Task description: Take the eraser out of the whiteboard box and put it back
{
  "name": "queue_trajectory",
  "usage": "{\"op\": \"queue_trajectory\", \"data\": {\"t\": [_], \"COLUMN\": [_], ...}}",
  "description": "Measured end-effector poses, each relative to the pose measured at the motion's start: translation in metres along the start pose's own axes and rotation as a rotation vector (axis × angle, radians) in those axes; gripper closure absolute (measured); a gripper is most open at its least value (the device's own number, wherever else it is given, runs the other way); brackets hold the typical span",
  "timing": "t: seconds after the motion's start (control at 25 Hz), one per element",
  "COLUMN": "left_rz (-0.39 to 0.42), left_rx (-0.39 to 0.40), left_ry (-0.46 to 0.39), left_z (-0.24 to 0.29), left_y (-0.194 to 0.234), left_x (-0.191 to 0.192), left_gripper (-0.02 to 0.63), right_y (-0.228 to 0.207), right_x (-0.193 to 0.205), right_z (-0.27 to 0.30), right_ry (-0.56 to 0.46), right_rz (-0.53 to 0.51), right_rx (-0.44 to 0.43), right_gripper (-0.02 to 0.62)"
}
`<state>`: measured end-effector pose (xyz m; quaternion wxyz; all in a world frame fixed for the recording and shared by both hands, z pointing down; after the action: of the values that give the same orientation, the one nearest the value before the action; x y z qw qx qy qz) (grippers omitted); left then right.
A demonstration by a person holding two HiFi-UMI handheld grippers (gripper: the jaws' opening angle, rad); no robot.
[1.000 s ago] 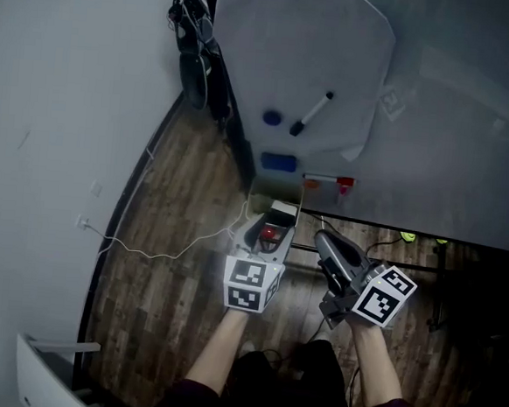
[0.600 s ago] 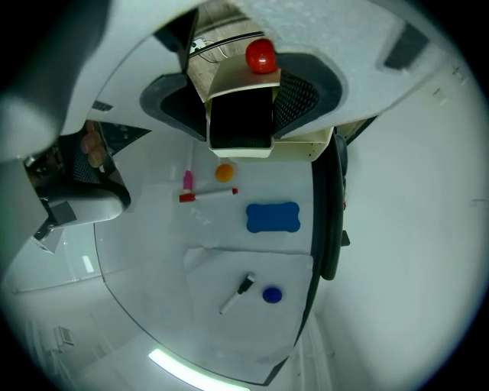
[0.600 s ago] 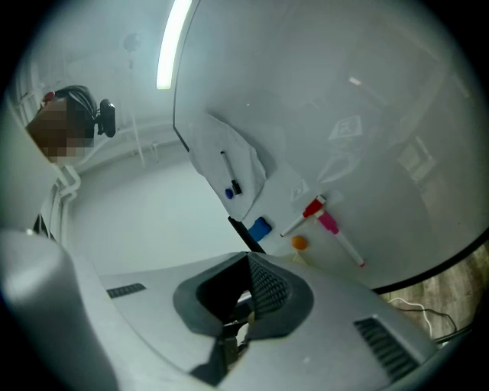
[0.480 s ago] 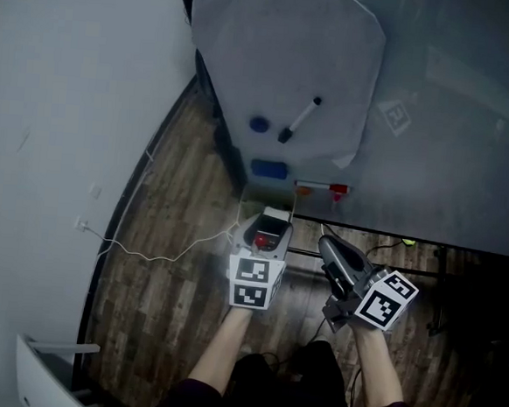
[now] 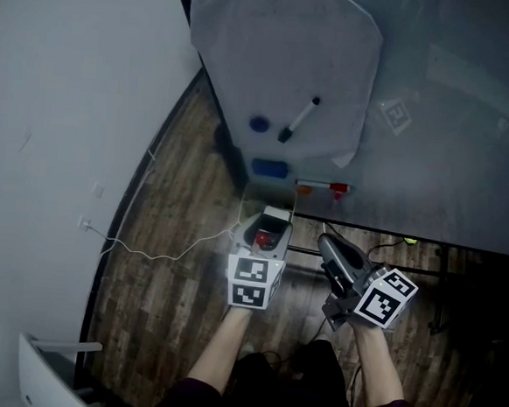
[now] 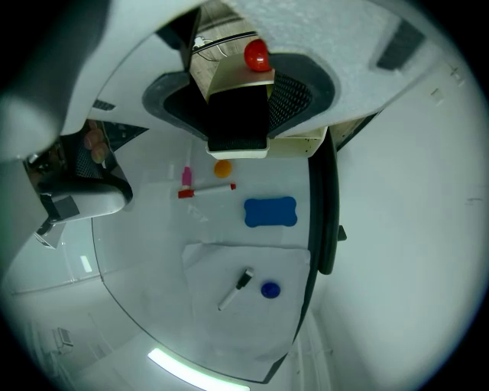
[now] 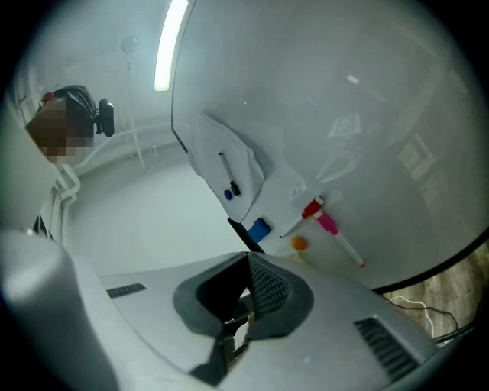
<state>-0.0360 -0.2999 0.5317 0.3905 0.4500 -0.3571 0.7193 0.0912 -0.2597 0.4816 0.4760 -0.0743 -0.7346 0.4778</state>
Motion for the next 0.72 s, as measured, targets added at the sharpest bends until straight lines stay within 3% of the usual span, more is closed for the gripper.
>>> {"op": "queue_trajectory", "data": {"t": [0.72], "left_rz": [0.007], "left_rx": [0.046], "left_ry": [-0.081], "left_z": [-0.03], "left_y": [0.01], "left_x": [-0.077], "left_gripper": [0.382], "right_y": [0.055], "right_x": [-0.037], "right_z": [0.002], "right_ry": [-0.049], "right_rz": [-0.014], "right_rx": [0.013], "right_gripper": [0.592]}}
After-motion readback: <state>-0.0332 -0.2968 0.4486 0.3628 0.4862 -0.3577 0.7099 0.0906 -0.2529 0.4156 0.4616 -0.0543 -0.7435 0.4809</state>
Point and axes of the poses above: the fingertips, and each gripper's own axes: z forward along the fingers, y to its left, x out of its underside, the point moved 3 cm from there along -z, backward along the fingers, and after that the axes turned 10 degrees about z, right-handed, at the moved point
